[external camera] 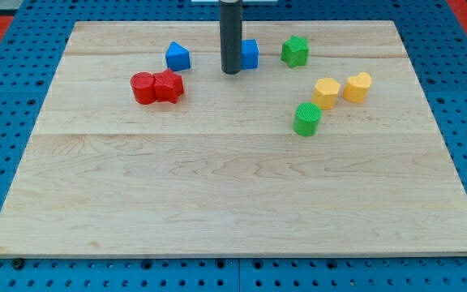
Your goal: Place the arm to the bottom left of the blue triangle
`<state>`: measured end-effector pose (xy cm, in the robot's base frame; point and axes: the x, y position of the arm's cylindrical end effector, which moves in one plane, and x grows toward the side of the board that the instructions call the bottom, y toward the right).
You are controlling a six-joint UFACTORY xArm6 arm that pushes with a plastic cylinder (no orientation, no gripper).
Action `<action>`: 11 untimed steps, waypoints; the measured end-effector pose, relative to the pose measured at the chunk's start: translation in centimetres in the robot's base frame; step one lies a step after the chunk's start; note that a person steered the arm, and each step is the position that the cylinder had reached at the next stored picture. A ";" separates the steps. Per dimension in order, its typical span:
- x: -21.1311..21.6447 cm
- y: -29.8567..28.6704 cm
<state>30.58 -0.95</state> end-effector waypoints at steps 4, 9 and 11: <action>-1.1 -1.2; 2.0 -1.1; 1.6 -8.1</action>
